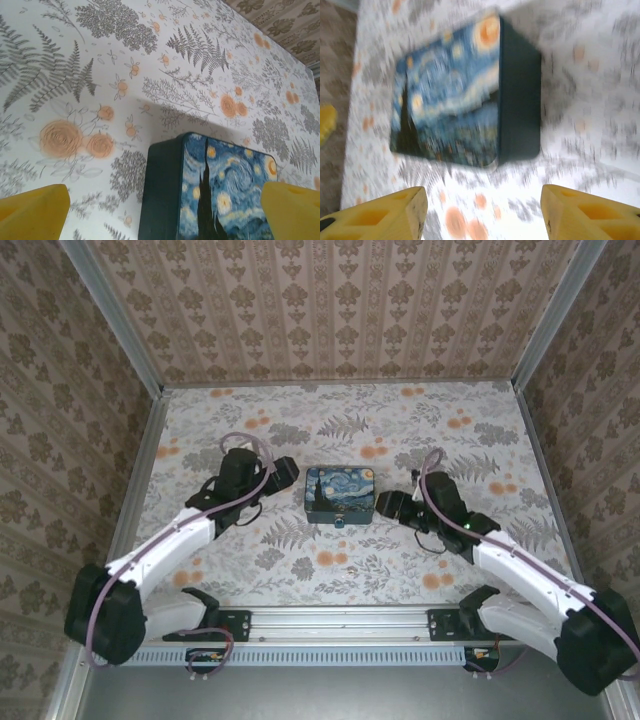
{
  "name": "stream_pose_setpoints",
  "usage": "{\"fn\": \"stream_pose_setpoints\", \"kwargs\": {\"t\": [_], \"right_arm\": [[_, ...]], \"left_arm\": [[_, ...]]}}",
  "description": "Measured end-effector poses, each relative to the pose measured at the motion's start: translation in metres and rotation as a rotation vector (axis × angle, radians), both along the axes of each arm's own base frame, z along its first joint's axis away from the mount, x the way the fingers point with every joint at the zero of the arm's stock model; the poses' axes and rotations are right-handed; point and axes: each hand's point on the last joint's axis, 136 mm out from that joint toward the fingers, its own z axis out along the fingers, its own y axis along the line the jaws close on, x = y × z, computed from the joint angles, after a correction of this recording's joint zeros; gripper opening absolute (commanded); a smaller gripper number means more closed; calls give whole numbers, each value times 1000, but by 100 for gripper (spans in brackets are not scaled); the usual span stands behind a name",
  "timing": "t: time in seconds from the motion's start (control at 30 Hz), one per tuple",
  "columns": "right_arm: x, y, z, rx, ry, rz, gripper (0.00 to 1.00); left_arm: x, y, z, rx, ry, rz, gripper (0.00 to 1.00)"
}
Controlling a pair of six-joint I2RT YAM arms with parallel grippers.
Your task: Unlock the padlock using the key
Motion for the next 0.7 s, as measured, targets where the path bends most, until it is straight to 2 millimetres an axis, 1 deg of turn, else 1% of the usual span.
{"fn": "stream_pose_setpoints", "kwargs": {"t": [0.1,0.2,0.3,0.37,0.47,0.6,0.7], "right_arm": [[-35,12,-25,-68,70,107,61],[-65,27,-43,-149,116,219,61],[-88,36,-65,-260,152,317,61],[-98,41,-76,-330,172,361,61],[-104,52,-84,-418,176,413,60],[-101,68,-84,-475,147,448,59],[-99,72,-85,-494,139,449,58]], "left_arm": [[-17,3,2,-10,17,-31,100],[-35,2,-10,-14,59,-71,100],[-52,-4,-26,-7,117,-115,100],[-59,-10,-32,-4,142,-141,100],[-66,-18,-37,1,162,-175,100],[-68,-23,-43,12,184,-193,100],[-68,-26,-44,14,188,-200,100]]}}
